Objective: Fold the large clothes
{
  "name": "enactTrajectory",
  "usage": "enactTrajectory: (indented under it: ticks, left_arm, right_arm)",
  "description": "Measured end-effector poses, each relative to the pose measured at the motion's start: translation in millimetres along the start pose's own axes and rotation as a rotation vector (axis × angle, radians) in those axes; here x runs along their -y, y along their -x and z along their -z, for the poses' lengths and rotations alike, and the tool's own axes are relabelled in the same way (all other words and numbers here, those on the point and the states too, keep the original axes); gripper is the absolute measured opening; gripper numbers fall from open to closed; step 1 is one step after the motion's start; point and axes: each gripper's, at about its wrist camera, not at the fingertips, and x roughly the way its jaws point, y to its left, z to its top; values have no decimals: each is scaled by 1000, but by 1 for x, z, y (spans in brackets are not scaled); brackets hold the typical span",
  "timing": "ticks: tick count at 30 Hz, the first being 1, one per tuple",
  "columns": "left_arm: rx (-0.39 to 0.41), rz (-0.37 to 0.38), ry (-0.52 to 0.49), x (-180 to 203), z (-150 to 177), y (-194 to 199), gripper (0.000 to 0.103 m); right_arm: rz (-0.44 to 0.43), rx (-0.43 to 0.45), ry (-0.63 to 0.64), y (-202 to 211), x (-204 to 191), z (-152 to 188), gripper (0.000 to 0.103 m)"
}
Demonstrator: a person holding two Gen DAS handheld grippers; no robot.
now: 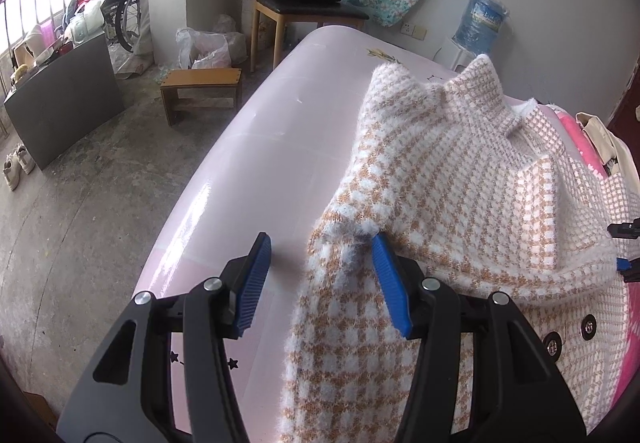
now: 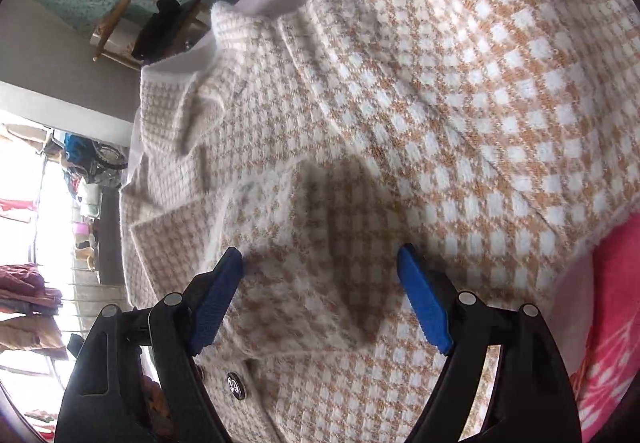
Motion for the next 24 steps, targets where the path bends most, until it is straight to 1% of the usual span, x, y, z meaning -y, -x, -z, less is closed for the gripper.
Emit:
enactTrajectory:
  ticks: [1, 2, 6, 8, 9, 10, 11, 12, 13, 15, 17, 19, 22, 24]
  left_arm:
    - [2, 7, 6, -1, 0, 0, 51]
    - [4, 13, 12, -3, 0, 0, 51]
    - [12, 23, 20, -4, 1, 1, 51]
    - [16, 35, 27, -6, 1, 2, 50]
    - [18, 45, 35, -7, 1, 3, 50]
    - [20, 58, 44, -9, 1, 3, 50]
    - [23, 70, 53, -12, 1, 5, 50]
    - [28, 84, 55, -13, 1, 7, 50]
    - [36, 95, 50, -14, 2, 11, 50]
    - [56, 120, 22, -14, 5, 23, 51]
    - [68, 143, -27, -10, 11, 34, 54]
    - [75, 145, -75, -5, 18, 42, 56]
    - [70, 113, -122, 2, 27, 45, 57]
    - [59, 76, -130, 5, 28, 43, 57]
  right_arm:
    - [-20, -16, 10, -1, -4, 1, 73]
    - [-30, -28, 5, -3, -8, 2, 63]
    - [16, -47, 19, -10, -16, 1, 59]
    - [-4, -81, -2, -18, -17, 0, 48]
    - [4, -83, -3, -18, -18, -1, 47]
    - [7, -86, 9, -18, -22, -1, 39]
    - [1, -91, 14, -16, -24, -1, 23]
    - [-6, -95, 10, -14, -27, 0, 14]
    - [-22, -90, 12, -9, -31, 1, 10]
    - [-63, -60, 40, 8, -50, 1, 9]
    - [-146, -30, 82, 26, -84, -6, 9]
    - [-223, 5, 154, 45, -132, -12, 8]
    - [-326, 25, 292, 58, -224, -14, 8]
    - [-389, 23, 397, 61, -292, -5, 8]
